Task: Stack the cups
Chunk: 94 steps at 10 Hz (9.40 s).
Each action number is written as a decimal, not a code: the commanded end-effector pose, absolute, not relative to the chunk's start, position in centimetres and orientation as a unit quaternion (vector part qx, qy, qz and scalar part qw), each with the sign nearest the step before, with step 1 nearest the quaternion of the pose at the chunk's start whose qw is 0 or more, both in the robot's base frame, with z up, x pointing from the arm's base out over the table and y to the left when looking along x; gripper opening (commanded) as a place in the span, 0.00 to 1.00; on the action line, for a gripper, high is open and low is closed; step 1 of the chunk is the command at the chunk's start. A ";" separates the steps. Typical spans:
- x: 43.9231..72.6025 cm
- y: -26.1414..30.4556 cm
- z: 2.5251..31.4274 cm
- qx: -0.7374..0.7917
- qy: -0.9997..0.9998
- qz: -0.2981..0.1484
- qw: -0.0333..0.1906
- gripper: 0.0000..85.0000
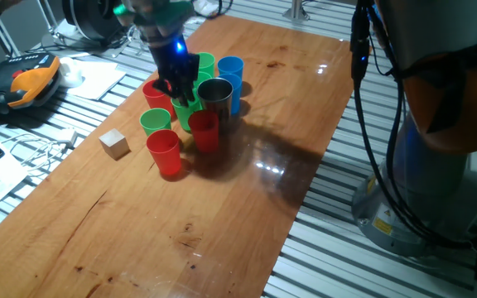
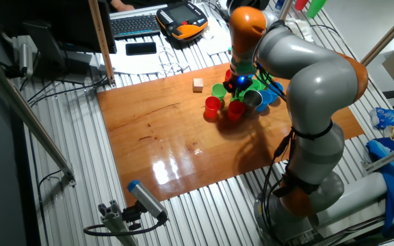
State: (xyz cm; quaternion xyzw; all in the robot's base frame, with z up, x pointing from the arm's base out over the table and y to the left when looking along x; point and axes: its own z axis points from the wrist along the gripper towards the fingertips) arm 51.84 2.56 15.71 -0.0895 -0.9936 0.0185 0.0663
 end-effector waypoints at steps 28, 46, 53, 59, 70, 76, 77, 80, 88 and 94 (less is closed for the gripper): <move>50.9 6.5 14.1 -0.103 -0.994 0.029 0.038 0.00; 51.4 5.9 20.4 -0.179 -0.982 -0.034 0.040 0.00; 51.5 5.8 20.3 -0.159 -0.987 -0.015 0.029 0.00; 51.5 5.8 20.3 -0.150 -0.988 -0.033 -0.001 0.00; 53.8 10.6 21.9 -0.253 -0.966 -0.057 -0.016 0.00; 54.0 11.8 19.1 -0.255 -0.966 -0.041 -0.029 0.00; 54.0 12.0 19.0 -0.259 -0.964 -0.045 -0.027 0.00; 54.0 12.3 18.6 -0.268 -0.962 -0.042 -0.030 0.00; 54.8 12.6 15.3 -0.299 -0.953 -0.013 -0.056 0.40; 55.8 12.7 12.8 -0.307 -0.949 -0.025 -0.072 0.40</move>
